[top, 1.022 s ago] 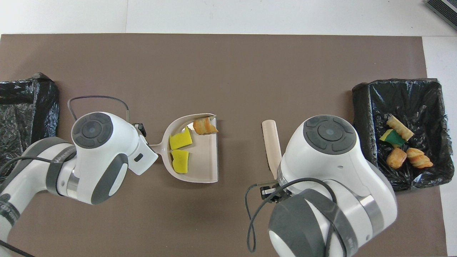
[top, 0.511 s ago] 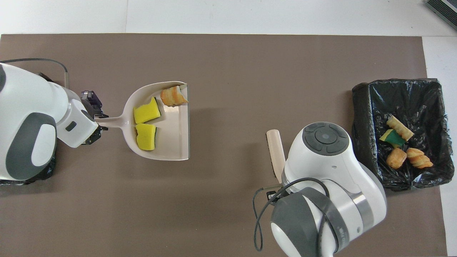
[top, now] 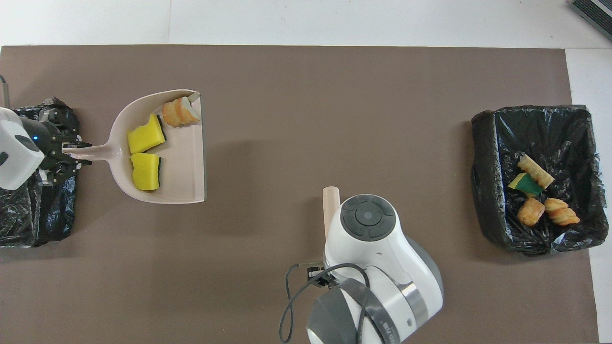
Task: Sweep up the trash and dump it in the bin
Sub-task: 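Tip the dustpan into the bin beside the left arm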
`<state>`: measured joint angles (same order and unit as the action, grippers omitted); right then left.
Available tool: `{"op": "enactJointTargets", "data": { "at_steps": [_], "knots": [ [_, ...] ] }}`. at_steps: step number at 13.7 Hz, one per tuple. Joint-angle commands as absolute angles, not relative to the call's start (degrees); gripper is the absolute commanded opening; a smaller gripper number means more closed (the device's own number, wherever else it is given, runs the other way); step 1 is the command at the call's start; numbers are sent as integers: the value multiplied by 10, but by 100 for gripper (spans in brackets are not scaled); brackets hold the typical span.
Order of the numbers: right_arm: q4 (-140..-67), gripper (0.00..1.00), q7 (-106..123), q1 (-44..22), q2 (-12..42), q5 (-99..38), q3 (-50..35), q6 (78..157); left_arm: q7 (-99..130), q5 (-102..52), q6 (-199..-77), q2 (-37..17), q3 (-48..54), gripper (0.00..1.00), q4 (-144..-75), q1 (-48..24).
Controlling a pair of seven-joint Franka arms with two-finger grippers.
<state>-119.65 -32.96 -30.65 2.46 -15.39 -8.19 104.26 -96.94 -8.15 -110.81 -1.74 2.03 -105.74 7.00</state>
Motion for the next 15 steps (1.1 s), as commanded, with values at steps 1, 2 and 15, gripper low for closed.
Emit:
{"op": "enactJointTargets", "data": {
  "at_steps": [1, 2, 15],
  "knots": [
    [-1199, 0, -358, -331, 54, -175, -81, 1086, -1026, -98, -1092, -25, 26, 0, -1034, 132],
    [-1209, 0, -360, -338, 55, -175, -81, 1103, -1033, -94, -1088, -34, 26, 0, -1018, 152],
    [-1215, 100, -322, -337, 58, -175, -80, 1115, -1289, 22, -1078, -208, 26, 0, -806, 368]
  ]
}}
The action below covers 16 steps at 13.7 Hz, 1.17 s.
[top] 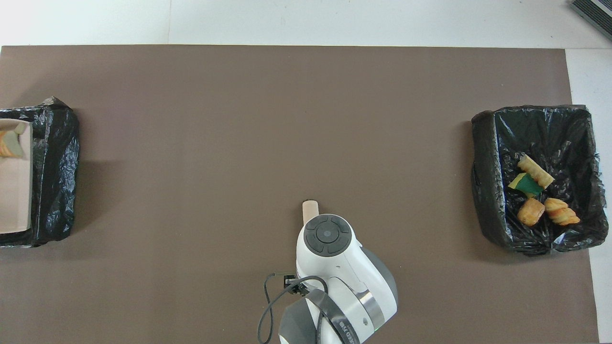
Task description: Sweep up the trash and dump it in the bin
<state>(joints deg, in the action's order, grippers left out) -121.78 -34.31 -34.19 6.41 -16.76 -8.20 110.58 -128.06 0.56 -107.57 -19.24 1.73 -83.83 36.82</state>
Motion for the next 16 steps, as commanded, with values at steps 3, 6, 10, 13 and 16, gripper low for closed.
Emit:
{"op": "enactJointTargets", "data": {
  "at_steps": [3, 6, 10, 13, 16],
  "knots": [
    [-1194, 100, -309, -316, 59, -165, -77, 1114, -1212, 97, -1085, -211, 27, 0, -806, 346],
    [-1177, 100, -304, -302, 55, -141, -76, 1107, -1144, 191, -1099, -213, 27, 0, -808, 324],
    [-1133, 100, -302, -256, 53, -67, -76, 1107, -1049, 298, -1100, -192, 27, 0, -812, 296],
    [-1084, 100, -301, -202, 51, -10, -74, 1099, -1009, 393, -1112, -167, 27, 0, -824, 269],
    [-1050, 100, -262, -136, 51, 52, -75, 1100, -927, 535, -1114, -126, 28, 0, -888, 237]
  ]
}}
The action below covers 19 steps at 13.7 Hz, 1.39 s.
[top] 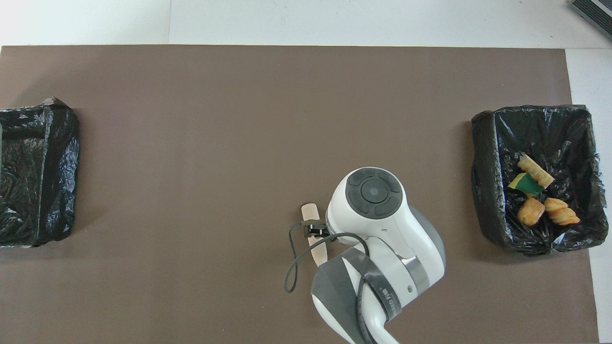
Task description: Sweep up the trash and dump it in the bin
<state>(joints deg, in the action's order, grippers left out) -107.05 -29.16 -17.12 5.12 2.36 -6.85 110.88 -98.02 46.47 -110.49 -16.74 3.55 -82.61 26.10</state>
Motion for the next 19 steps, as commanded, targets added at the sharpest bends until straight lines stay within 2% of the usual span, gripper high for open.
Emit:
{"op": "enactJointTargets", "data": {
  "at_steps": [1, 3, 4, 9, 13, 16, 19],
  "knots": [
    [-1038, 100, -248, -112, 48, 53, -75, 1098, -899, 571, -1123, -104, 28, 0, -926, 225],
    [-1032, 100, -215, -70, 25, 54, -74, 1090, -846, 647, -1162, -55, 28, 0, -1009, 220],
    [-1032, 100, -194, -54, 11, 54, -72, 1078, -833, 673, -1165, -44, 29, 0, -1027, 219],
    [-1020, 100, -120, -45, -61, 50, -2, 977, -835, 733, -1151, -24, 29, 0, -1024, 201],
    [-928, 100, -55, -36, -63, 51, 25, 861, -837, 739, -1125, -11, 32, 0, -1009, 183],
    [-939, 100, -27, -36, -67, 42, 46, 868, -824, 700, -1092, -11, 34, 0, -1001, 149],
    [-947, 100, -28, -35, -71, 28, 45, 865, -824, 580, -1086, -12, 35, 0, -1003, 130]
  ]
}}
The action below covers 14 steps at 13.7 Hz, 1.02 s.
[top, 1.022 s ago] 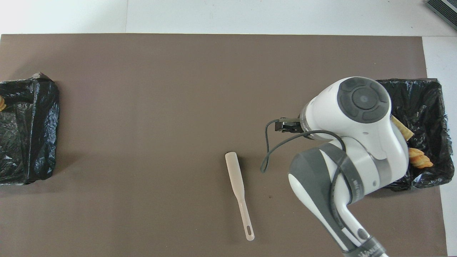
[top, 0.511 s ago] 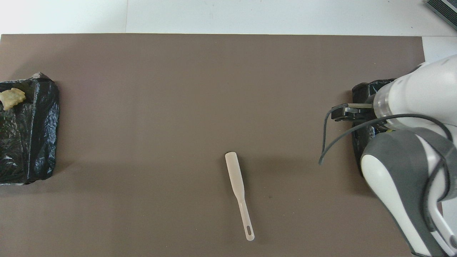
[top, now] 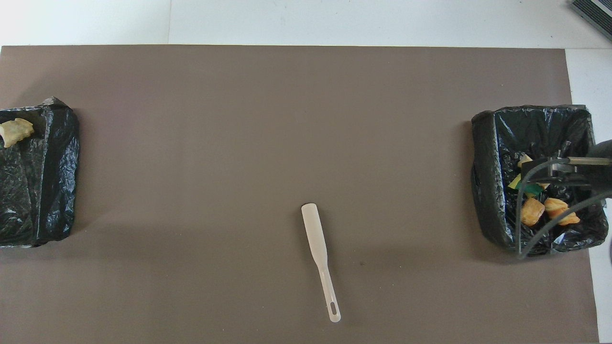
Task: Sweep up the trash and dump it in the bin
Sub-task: 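Lift the empty dustpan out of the bin with the left gripper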
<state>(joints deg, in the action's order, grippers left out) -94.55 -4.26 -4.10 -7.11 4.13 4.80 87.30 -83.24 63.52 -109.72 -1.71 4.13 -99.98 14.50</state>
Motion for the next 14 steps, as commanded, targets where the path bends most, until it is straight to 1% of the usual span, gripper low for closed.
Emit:
{"op": "enactJointTargets", "data": {
  "at_steps": [1, 4, 8, 10, 14],
  "knots": [
    [-947, 100, -29, -35, -71, 14, 46, 863, -824, 539, -1075, -12, 35, 0, -1004, 116],
    [-945, 100, -21, -33, -70, 8, 49, 858, -824, 409, -1061, -12, 35, 0, -1005, 97],
    [-946, 100, -5, -31, -71, 15, 54, 860, -806, 260, -1038, -11, 36, 0, -1023, 90],
    [-945, 100, -11, -30, -70, 14, 54, 865, -741, 215, -1040, -11, 36, 0, -1042, 77],
    [-944, 100, -9, -33, -69, 10, 49, 862, -593, 157, -1046, -19, 36, 0, -1043, 40]
  ]
}}
